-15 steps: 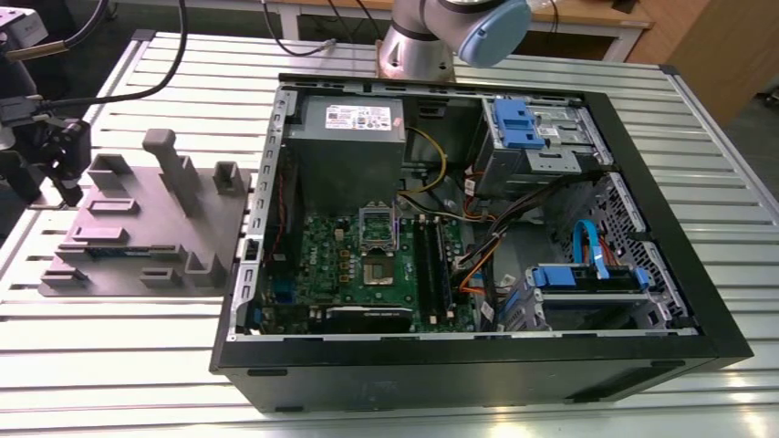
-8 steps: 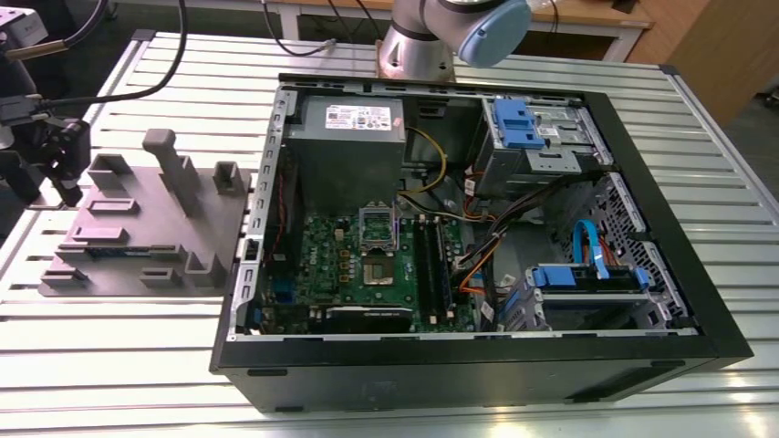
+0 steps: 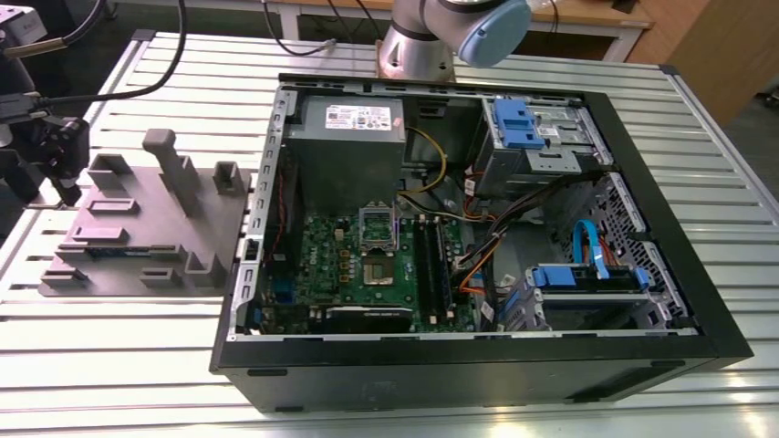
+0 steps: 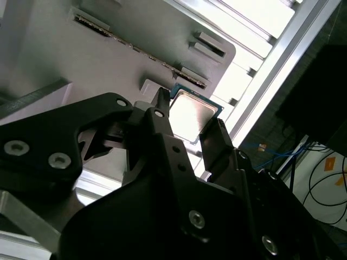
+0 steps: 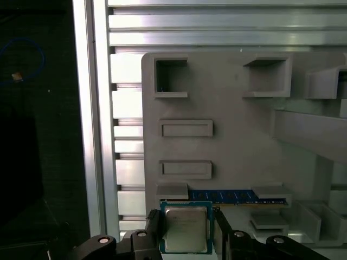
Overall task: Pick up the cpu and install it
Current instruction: 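Pick up the cpu and move it towards the insertion slot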
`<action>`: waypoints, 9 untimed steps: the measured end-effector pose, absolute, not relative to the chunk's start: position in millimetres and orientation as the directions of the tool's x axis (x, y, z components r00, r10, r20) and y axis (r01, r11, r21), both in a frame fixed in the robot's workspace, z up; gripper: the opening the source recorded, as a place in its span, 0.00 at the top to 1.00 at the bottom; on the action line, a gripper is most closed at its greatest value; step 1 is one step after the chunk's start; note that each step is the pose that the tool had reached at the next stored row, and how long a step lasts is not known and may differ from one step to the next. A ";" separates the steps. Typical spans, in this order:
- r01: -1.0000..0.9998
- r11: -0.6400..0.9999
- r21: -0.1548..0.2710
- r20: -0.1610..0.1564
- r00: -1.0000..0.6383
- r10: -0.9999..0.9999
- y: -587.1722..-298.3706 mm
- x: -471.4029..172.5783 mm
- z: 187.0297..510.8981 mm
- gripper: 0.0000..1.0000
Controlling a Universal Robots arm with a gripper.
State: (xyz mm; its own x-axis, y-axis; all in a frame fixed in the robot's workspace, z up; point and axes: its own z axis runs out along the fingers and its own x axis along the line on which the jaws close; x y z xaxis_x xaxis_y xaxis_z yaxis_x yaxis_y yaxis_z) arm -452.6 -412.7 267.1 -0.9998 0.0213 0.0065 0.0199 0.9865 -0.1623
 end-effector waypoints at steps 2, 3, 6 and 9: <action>0.020 0.987 -0.162 0.006 -1.000 0.021 -412.7 -452.6 267.1 0.53; 0.020 0.987 -0.162 0.006 -1.000 0.021 -412.7 -452.6 267.1 0.53; 0.020 0.990 -0.136 0.007 -1.000 0.021 -412.7 -452.8 267.3 0.53; 0.020 0.997 -0.081 0.008 -1.000 0.021 -412.9 -452.6 267.1 0.53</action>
